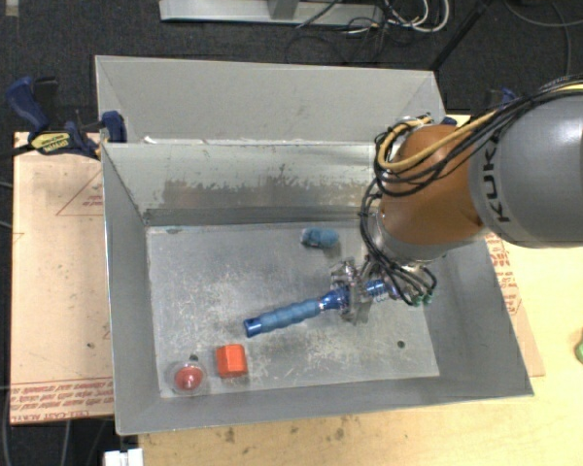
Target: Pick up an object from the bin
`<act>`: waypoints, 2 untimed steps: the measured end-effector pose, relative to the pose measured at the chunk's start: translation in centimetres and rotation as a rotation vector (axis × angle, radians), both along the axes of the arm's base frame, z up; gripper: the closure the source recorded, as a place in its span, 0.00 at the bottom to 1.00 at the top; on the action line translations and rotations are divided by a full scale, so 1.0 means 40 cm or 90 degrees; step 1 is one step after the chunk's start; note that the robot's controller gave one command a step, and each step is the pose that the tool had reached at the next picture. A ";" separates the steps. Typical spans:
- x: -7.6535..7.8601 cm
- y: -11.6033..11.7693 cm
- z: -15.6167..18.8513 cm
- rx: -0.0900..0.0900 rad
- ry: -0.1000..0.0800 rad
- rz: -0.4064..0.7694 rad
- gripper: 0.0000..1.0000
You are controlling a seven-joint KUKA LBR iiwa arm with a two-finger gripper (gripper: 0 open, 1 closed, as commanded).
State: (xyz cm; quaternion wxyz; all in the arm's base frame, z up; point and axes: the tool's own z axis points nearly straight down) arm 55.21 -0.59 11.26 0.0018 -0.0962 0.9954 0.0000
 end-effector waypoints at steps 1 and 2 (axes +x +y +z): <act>0.003 0.001 0.095 0.000 -0.001 0.001 1.00; 0.007 0.003 0.200 0.000 -0.002 0.002 1.00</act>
Offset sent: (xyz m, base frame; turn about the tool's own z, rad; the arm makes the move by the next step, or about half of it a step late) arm 0.0000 -0.0001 0.0365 0.0000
